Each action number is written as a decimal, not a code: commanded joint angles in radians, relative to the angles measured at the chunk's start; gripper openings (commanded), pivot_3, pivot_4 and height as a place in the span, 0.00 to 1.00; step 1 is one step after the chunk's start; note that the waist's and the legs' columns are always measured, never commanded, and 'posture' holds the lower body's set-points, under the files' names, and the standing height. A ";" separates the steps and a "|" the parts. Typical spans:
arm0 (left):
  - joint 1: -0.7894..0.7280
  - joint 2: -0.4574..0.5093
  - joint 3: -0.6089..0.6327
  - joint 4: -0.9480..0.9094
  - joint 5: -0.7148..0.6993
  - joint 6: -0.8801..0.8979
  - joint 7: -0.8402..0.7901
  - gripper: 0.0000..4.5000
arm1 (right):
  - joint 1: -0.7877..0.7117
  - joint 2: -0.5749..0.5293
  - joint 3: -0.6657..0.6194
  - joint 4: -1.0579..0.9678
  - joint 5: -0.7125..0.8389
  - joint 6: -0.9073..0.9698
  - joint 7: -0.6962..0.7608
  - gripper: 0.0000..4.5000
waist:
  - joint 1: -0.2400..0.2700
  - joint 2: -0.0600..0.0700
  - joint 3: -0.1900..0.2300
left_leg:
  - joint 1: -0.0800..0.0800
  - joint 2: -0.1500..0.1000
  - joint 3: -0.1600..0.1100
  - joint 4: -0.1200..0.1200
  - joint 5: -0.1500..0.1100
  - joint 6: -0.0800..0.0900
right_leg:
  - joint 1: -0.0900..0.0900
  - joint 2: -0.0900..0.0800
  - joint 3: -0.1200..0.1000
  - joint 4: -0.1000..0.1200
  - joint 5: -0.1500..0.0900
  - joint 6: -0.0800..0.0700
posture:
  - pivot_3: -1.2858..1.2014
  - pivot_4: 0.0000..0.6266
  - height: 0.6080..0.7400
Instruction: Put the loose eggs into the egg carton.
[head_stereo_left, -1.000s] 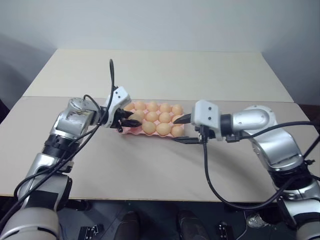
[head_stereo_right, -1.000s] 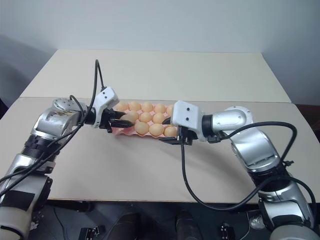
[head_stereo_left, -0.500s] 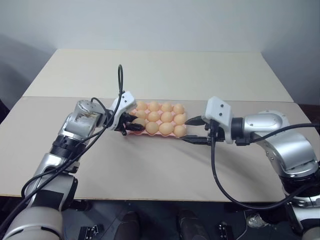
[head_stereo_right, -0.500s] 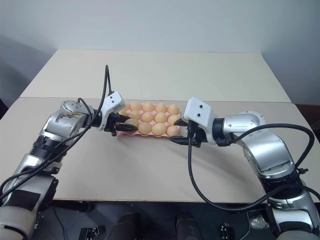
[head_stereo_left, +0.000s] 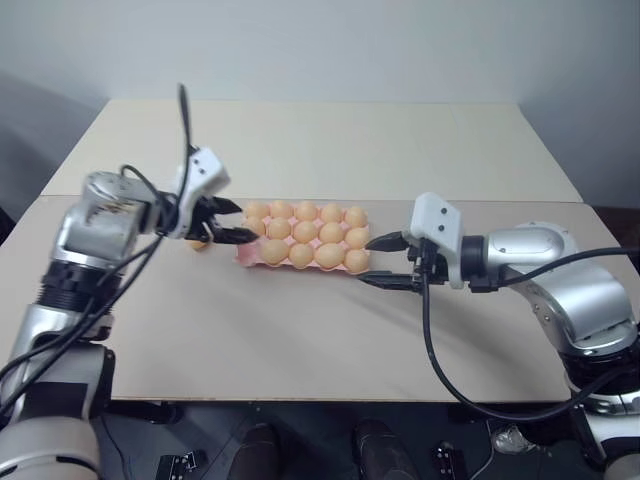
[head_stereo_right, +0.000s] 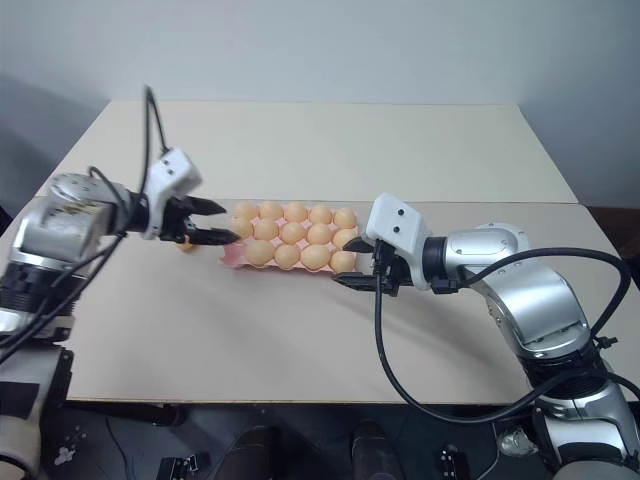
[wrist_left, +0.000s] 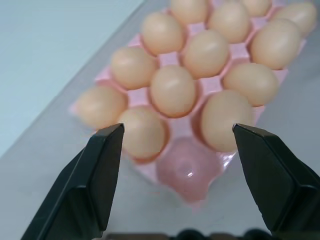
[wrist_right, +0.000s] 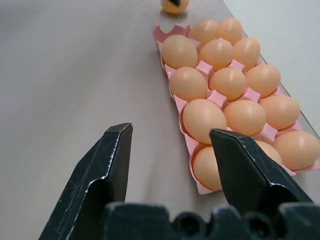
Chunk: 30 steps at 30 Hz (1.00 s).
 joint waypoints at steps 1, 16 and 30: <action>-0.037 0.055 0.078 0.048 0.002 0.046 0.061 0.83 | -0.049 0.008 -0.011 -0.003 0.014 -0.041 0.016 0.66 | 0.001 0.000 0.000 | 0.000 0.000 0.000 0.000 0.000 0.000 | 0.000 0.000 0.000 0.000 0.000 0.000 | 0.52 0.24 1.00; -0.130 -0.044 0.099 0.395 0.107 0.146 0.396 0.99 | -0.082 0.043 0.031 0.043 0.003 -0.103 0.048 0.66 | 0.012 0.000 0.000 | -0.003 -0.001 -0.004 0.002 0.000 0.000 | 0.000 -0.001 -0.004 0.000 0.000 0.000 | 0.52 0.24 1.00; -0.334 -0.181 0.094 0.398 0.092 0.633 0.610 0.99 | -0.109 0.004 0.027 0.078 0.010 -0.096 0.107 0.66 | 0.004 0.000 0.000 | -0.006 -0.001 -0.009 0.004 0.000 0.000 | 0.000 -0.001 -0.009 0.002 0.000 0.000 | 0.52 0.24 1.00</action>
